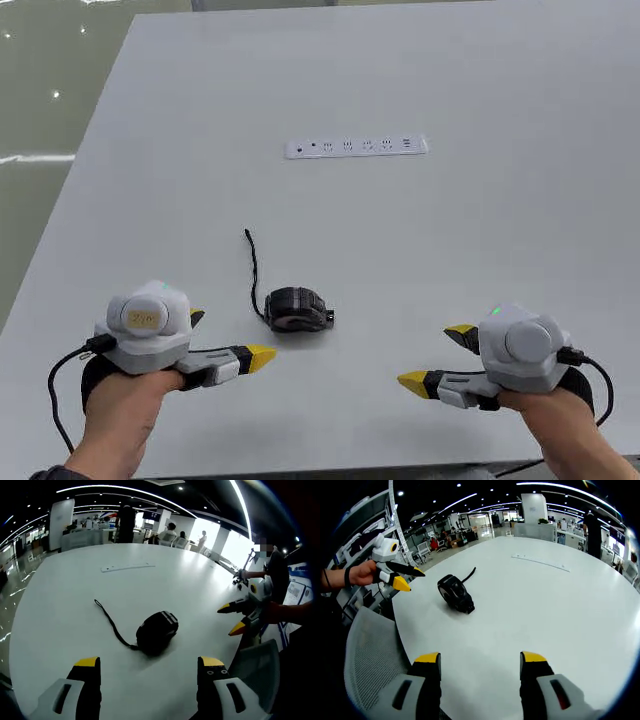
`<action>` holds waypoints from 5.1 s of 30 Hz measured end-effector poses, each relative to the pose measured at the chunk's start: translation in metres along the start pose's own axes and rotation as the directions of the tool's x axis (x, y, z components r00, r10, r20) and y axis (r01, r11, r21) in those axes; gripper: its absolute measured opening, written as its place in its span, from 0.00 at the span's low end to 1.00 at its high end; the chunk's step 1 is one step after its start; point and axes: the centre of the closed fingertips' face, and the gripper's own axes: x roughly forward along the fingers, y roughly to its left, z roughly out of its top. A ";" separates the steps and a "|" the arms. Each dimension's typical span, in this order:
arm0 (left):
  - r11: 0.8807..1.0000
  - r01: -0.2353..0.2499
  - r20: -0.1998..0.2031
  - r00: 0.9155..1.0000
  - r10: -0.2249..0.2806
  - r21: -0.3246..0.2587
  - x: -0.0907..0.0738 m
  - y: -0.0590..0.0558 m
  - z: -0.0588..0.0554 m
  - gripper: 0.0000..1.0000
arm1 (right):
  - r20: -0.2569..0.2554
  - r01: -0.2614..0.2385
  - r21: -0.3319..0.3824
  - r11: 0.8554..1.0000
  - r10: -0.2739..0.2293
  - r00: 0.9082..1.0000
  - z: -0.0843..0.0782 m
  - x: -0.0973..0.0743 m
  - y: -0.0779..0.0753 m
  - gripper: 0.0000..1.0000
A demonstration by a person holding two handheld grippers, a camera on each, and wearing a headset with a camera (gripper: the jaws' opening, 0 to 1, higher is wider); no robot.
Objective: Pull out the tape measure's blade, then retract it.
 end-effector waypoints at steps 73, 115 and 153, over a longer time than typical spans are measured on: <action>0.646 0.395 -0.435 0.894 -0.106 0.654 0.107 -0.027 0.015 0.35 | -0.275 -0.311 -0.463 0.830 0.199 0.941 0.058 0.123 0.023 0.28; 0.651 0.377 -0.439 0.895 -0.073 0.659 0.109 -0.027 0.010 0.35 | -0.327 -0.374 -0.583 0.721 0.214 0.921 0.050 0.140 0.030 0.13; 0.688 0.340 -0.459 0.888 -0.011 0.641 0.110 -0.027 0.008 0.36 | -0.309 -0.357 -0.609 0.708 0.202 0.929 0.043 0.127 0.013 0.13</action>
